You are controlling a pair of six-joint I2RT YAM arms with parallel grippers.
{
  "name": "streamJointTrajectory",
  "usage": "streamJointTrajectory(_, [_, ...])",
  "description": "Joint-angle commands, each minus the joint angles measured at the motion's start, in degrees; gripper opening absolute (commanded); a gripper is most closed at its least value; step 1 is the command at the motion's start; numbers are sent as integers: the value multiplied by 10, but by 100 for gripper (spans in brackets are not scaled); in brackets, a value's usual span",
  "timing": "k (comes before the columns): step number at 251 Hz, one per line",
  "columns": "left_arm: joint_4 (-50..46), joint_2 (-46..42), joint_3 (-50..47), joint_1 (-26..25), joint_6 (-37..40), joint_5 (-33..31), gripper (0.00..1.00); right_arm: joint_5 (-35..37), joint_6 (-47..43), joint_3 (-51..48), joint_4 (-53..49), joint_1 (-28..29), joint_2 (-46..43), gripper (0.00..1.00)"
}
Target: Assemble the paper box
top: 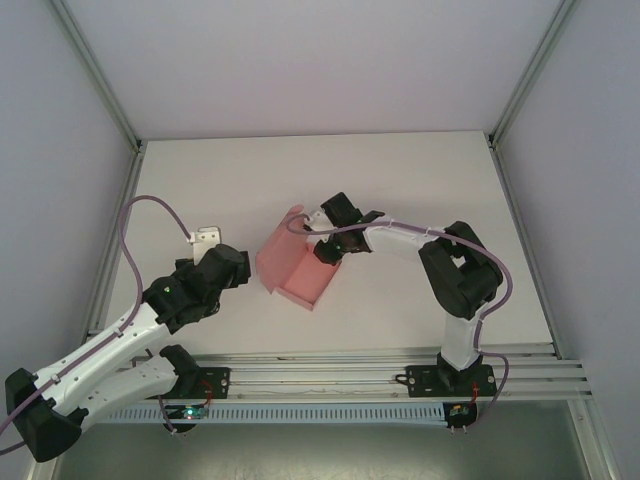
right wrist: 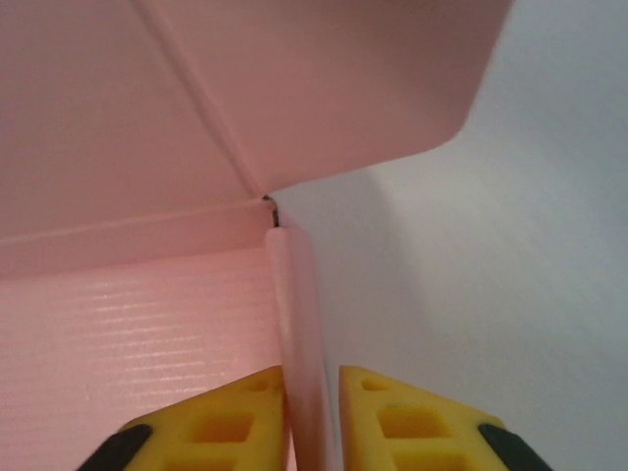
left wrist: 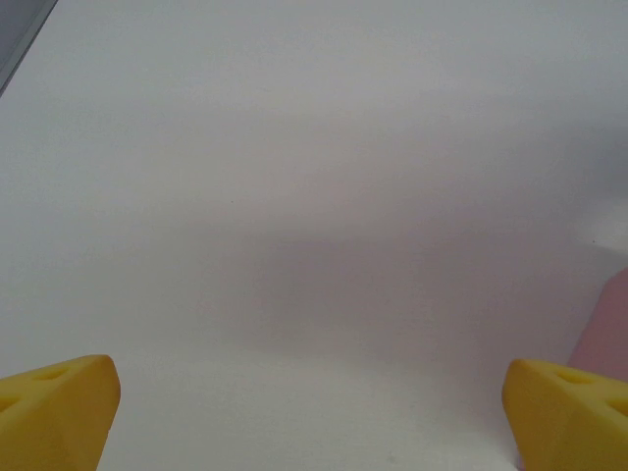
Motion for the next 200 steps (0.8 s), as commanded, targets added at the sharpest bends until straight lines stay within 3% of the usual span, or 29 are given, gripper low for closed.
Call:
streamJointTrajectory(1, [12, 8, 3, 7, -19, -15, 100, 110, 138, -23, 11, 4, -29, 17])
streamJointTrajectory(55, [30, 25, 7, 7, -18, -10, 100, 231, 322, -88, 13, 17, -69, 15])
streamJointTrajectory(68, [39, 34, 6, 7, -13, 0, 100, 247, 360, -104, 19, 21, -82, 19])
streamJointTrajectory(100, [64, 57, 10, 7, 6, 21, 100, 236, 426, -142, 48, 29, -111, 19])
streamJointTrajectory(154, [100, 96, 23, 7, 35, 64, 100, 263, 435, -158, 52, 46, -142, 20])
streamJointTrajectory(200, [156, 140, 38, 8, 82, 128, 100, 271, 424, -163, 47, 47, -174, 34])
